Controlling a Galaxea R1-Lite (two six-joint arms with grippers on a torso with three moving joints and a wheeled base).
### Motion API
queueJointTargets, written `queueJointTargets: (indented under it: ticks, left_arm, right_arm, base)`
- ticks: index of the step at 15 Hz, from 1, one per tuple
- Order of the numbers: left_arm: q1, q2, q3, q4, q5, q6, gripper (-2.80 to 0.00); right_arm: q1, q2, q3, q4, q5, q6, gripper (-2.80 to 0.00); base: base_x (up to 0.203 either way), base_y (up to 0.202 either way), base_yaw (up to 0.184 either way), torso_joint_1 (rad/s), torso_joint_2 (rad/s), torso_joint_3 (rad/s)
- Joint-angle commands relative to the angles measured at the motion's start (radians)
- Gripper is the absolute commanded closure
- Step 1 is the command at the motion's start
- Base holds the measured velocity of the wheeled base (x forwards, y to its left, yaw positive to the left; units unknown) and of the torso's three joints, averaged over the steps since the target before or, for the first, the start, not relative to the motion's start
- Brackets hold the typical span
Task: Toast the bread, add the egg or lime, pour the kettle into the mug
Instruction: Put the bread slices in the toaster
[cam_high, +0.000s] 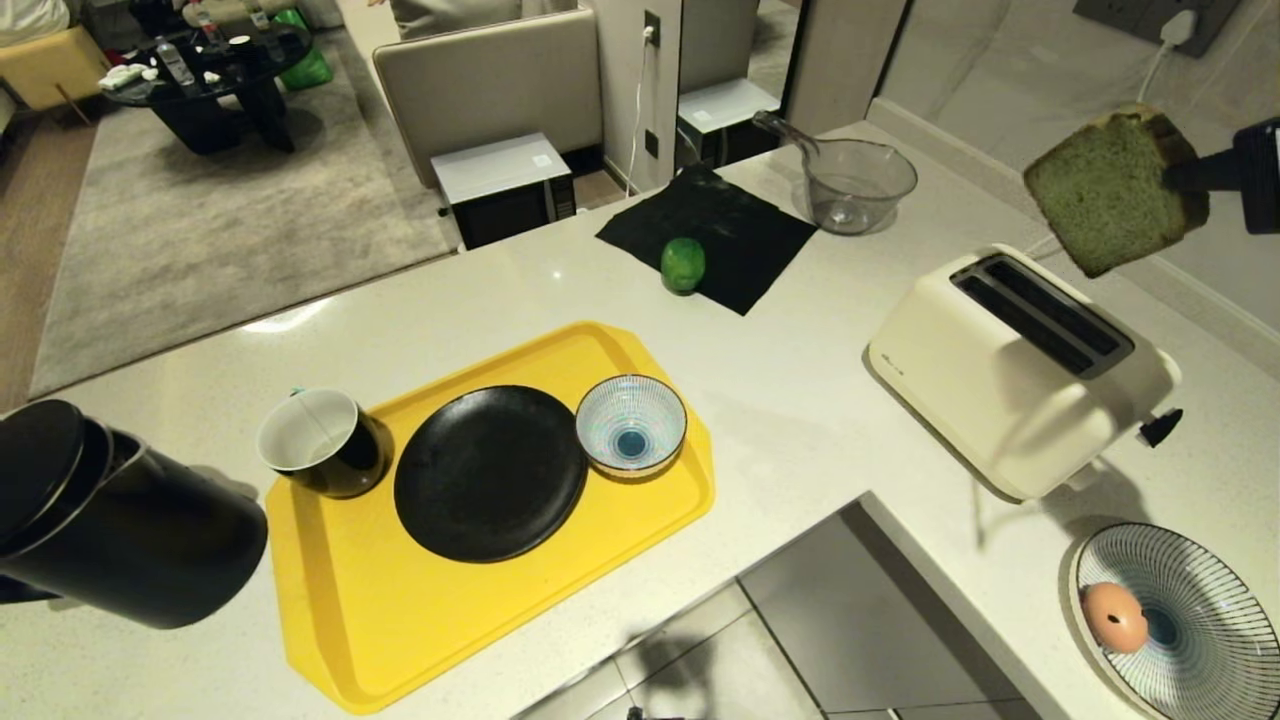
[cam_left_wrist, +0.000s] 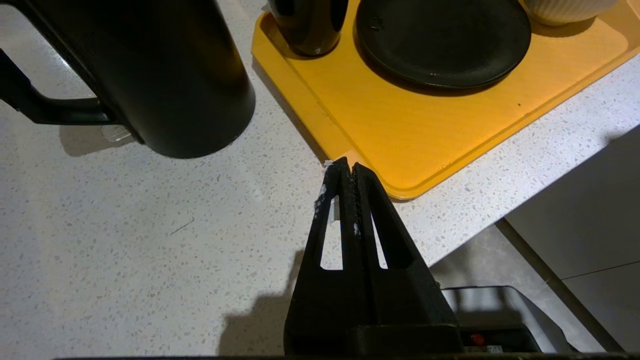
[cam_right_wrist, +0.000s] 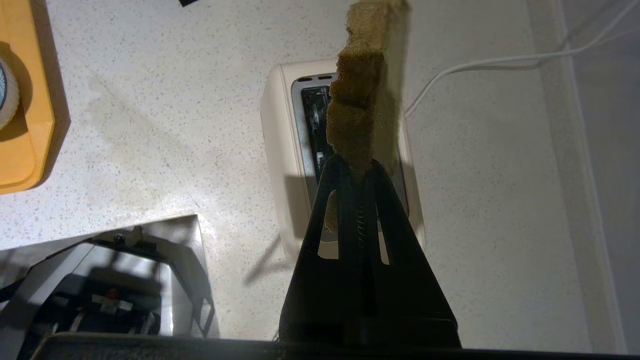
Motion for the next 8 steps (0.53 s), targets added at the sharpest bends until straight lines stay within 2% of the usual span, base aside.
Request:
queueJointTargets:
  ticks: [1, 4, 8]
  left_arm:
    - [0.000, -0.001, 0.000, -0.001, 0.003, -0.002, 0.00]
    - [0.000, -0.001, 0.000, -0.001, 0.007, -0.011, 0.00]
    - [0.000, -0.001, 0.000, -0.003, 0.009, -0.014, 0.00]
  right_arm:
    - [-0.011, -0.016, 0.002, 0.027, 0.007, -0.004, 0.00]
    - [-0.037, -0.024, -0.001, 0.094, 0.060, -0.008, 0.00]
    - [-0.041, -0.019, 0.015, 0.104, 0.063, -0.011, 0.00]
  base:
    - [0.000, 0.000, 0.000, 0.000, 0.00, 0.000]
    - [0.000, 0.000, 0.000, 0.000, 0.00, 0.000]
    - [0.000, 0.000, 0.000, 0.000, 0.00, 0.000]
